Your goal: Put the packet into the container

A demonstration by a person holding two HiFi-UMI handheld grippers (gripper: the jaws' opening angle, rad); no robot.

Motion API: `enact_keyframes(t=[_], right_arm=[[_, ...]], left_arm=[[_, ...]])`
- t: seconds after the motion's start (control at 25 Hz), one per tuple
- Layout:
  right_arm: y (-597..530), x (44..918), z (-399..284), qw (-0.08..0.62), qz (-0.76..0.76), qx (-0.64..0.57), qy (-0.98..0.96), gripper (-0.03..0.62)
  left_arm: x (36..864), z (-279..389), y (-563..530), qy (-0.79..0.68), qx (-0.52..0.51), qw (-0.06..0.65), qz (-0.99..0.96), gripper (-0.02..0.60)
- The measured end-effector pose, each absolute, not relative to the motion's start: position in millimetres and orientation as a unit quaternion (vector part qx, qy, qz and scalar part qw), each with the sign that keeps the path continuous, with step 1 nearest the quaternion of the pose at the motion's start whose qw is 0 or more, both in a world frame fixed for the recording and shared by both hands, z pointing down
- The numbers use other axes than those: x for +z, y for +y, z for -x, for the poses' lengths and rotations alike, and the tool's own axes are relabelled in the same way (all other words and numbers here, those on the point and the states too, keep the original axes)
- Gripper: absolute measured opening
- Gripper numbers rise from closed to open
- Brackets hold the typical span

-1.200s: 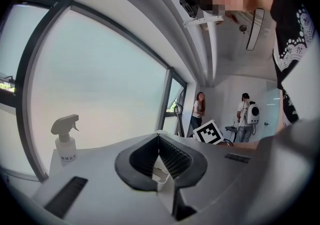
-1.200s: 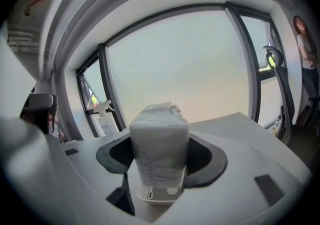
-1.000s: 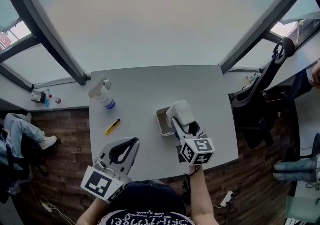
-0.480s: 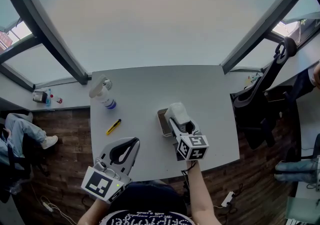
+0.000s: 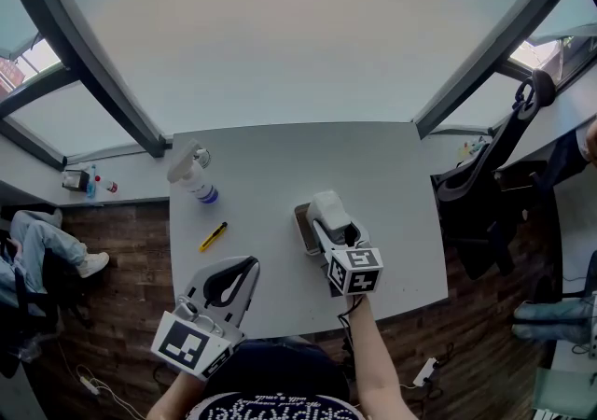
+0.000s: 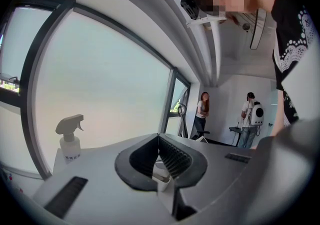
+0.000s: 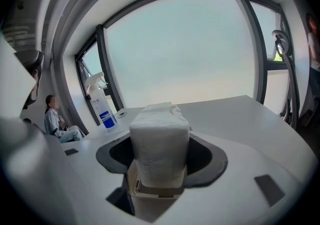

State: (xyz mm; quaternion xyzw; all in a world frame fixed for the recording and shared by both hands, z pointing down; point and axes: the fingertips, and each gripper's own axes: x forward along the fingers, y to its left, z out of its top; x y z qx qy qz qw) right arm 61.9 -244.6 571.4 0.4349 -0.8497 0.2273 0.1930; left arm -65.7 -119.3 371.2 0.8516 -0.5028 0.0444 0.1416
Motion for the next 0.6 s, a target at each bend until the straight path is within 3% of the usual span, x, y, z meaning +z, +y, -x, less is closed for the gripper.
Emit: enact_keyframes(t=[0.6], right_arm=[[-241.4, 576.2, -59.6, 0.223, -0.436, 0.268, -0.829, 0.282]], left_arm=[[372.0, 65.9, -119.2, -0.502, 0.044, 0.144, -0.851, 0.008]])
